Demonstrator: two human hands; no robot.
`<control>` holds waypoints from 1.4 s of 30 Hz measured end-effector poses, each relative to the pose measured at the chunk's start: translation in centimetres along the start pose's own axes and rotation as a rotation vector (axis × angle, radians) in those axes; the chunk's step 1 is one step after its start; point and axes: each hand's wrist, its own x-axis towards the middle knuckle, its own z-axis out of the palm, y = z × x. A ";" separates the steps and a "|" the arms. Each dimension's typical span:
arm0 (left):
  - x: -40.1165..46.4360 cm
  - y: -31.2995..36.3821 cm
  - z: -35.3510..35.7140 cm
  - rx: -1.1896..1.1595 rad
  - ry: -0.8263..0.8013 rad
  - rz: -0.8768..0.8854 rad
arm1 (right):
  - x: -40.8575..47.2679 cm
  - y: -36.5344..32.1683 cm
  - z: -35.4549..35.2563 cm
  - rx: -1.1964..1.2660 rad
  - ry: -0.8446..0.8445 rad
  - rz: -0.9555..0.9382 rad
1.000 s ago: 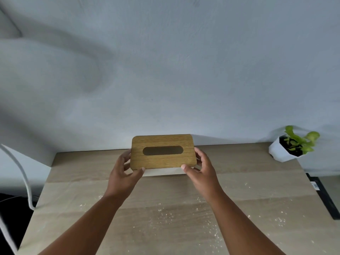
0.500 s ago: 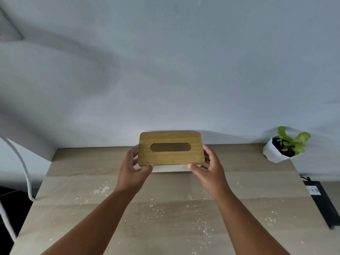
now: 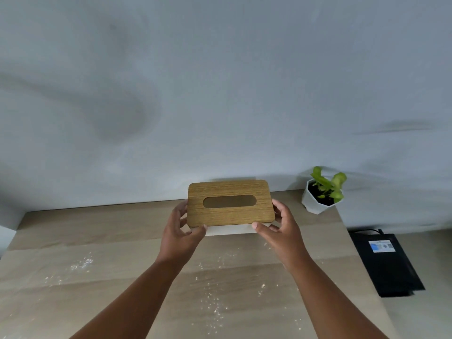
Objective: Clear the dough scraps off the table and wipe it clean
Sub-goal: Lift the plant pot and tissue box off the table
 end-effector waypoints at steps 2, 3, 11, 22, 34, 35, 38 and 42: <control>-0.1 0.1 1.8 0.005 -0.005 0.000 | 0.4 0.4 -1.8 0.002 -0.002 0.005; -0.1 0.1 2.8 0.004 -0.008 -0.006 | 0.6 0.6 -2.7 0.004 -0.003 0.006; 0.3 0.3 8.7 0.020 -0.023 -0.020 | 2.7 2.3 -7.9 0.004 0.002 0.022; 1.4 -0.5 12.3 0.017 -0.012 -0.028 | 4.7 4.3 -10.1 0.062 0.024 0.022; 1.7 -1.2 12.7 0.068 -0.005 -0.038 | 4.6 5.0 -10.2 0.076 0.019 0.025; 1.7 -1.2 12.7 0.066 -0.008 -0.040 | 4.6 5.0 -10.2 0.073 0.017 0.023; 1.7 -1.2 12.5 0.077 -0.013 -0.040 | 4.5 4.8 -10.1 0.062 0.016 0.020; 1.5 -0.9 12.5 0.082 -0.017 -0.045 | 4.4 4.6 -10.1 0.024 0.027 0.023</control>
